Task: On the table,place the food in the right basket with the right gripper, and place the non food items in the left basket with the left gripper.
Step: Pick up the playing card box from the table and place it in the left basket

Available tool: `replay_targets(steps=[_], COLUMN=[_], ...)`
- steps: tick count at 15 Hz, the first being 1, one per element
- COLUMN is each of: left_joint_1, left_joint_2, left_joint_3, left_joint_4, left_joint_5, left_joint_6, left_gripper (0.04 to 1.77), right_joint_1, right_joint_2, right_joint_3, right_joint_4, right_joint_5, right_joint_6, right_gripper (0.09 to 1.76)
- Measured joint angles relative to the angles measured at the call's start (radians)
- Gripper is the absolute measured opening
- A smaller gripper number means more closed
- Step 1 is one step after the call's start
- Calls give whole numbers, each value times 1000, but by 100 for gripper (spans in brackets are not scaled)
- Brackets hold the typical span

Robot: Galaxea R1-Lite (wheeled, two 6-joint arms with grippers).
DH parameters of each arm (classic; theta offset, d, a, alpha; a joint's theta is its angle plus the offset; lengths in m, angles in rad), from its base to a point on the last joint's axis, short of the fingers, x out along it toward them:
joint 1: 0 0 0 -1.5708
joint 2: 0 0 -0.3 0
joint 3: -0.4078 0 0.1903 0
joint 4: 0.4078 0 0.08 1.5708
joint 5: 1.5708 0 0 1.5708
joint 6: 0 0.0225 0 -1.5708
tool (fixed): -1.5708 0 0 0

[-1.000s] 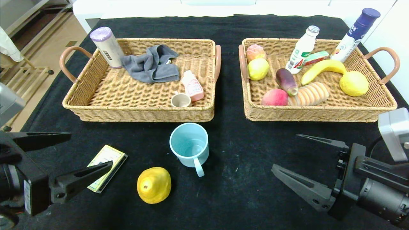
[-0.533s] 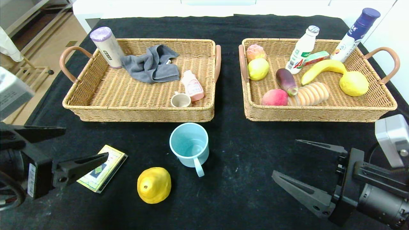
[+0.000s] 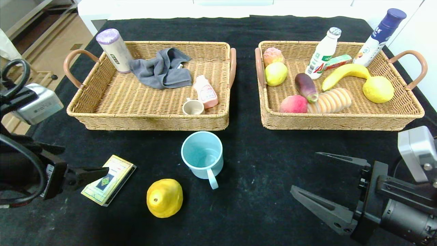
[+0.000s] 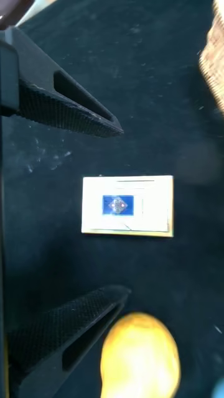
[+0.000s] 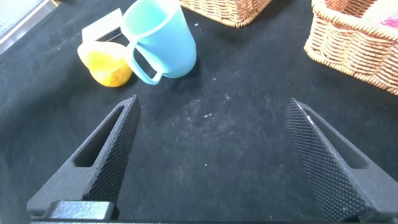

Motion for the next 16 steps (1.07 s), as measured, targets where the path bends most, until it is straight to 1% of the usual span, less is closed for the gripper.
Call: replay_targets(steps=[7,16], left_joint_1=[2,1], left_joint_2=[51,151], left_joint_3=[30,17], left_joint_4=[2,-6], left_joint_5=[1,10], left_joint_6=[1,2], left_gripper=[172,172], right_joint_1=[0,0], right_joint_2=[-1,-3], right_joint_3=[2,10], right_joint_4=[0,0], right_joint_5=[0,0], right_joint_6=[0,0], right_gripper=[171,171])
